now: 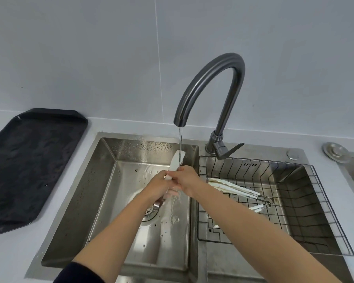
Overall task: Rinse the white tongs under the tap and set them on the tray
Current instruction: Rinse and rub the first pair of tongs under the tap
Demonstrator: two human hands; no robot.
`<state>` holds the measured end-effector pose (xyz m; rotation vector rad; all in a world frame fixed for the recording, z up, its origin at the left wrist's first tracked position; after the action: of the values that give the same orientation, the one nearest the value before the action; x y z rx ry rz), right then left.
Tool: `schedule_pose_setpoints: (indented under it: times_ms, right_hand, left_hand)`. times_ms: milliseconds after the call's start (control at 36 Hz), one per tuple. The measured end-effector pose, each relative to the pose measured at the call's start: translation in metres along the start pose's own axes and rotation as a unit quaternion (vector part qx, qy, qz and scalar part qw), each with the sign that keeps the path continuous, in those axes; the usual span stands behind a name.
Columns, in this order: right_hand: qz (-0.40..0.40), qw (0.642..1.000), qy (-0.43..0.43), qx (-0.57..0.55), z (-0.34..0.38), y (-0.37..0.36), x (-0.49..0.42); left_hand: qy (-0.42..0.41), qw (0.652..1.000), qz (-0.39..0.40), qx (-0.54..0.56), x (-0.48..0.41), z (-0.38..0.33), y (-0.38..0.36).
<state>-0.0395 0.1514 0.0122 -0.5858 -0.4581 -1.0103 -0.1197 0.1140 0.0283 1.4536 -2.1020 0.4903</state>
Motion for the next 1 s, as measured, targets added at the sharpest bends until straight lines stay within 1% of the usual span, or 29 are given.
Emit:
schedule_pose_setpoints:
  times_ms: [56,83,167,250,361,417,500,556,611,694,722,833,1000]
  right_hand:
    - [0.023,0.999,0.0,0.027,0.001,-0.002,0.002]
    - [0.034,0.999,0.0,0.041,0.002,-0.002,0.005]
    - [0.053,0.995,-0.005,0.088,0.006,0.001,0.011]
    - [0.02,0.987,0.0,0.16,0.014,0.007,0.017]
    - [-0.03,0.953,0.025,0.301,0.024,0.011,0.025]
    - [-0.036,0.941,0.042,0.334,0.026,0.011,0.031]
    - [-0.047,0.919,0.065,0.386,0.029,0.01,0.043]
    - [-0.023,0.905,0.069,0.419,0.026,0.004,0.048]
    - [0.015,0.89,0.048,0.452,0.021,-0.006,0.055]
    - [0.068,0.859,0.04,0.506,0.015,-0.019,0.064]
    - [0.079,0.856,0.037,0.51,0.014,-0.022,0.065]
    - [0.09,0.842,0.016,0.531,0.007,-0.025,0.059]
    - [0.083,0.817,-0.004,0.571,0.002,-0.02,0.043]
  left_hand:
    - [0.005,0.999,0.005,0.051,0.0,0.004,-0.001]
    - [0.007,0.998,0.003,0.06,0.001,0.005,-0.001]
    - [0.001,0.999,-0.008,0.04,0.004,0.005,-0.004]
    - [0.0,1.0,-0.015,0.022,0.006,0.001,-0.009]
    - [0.009,0.999,-0.025,0.026,0.006,0.002,-0.014]
    - [0.005,0.999,-0.026,0.034,0.008,0.001,-0.015]
    - [0.0,1.0,-0.027,0.014,0.01,0.0,-0.016]
    - [0.002,1.0,-0.03,0.002,0.009,0.003,-0.014]
    - [0.003,0.999,-0.034,-0.008,0.01,0.004,-0.014]
    - [-0.006,0.999,-0.041,-0.012,0.013,0.002,-0.017]
    - [-0.01,0.999,-0.045,-0.015,0.013,0.001,-0.017]
    - [-0.031,0.997,-0.045,-0.055,0.014,0.0,-0.02]
    - [-0.005,0.996,-0.067,-0.066,0.019,0.005,-0.022]
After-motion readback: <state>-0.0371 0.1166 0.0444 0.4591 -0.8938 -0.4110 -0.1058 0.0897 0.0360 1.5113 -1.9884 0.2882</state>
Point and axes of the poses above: each hand's wrist, its own x-axis away from the middle knuckle, its own y-axis out of the back of the hand, z = x × y, the point moved 7 cm from there along -x, towards the middle knuckle, and after that the axes turned 15 degrees about z, right-handed, at the moved point
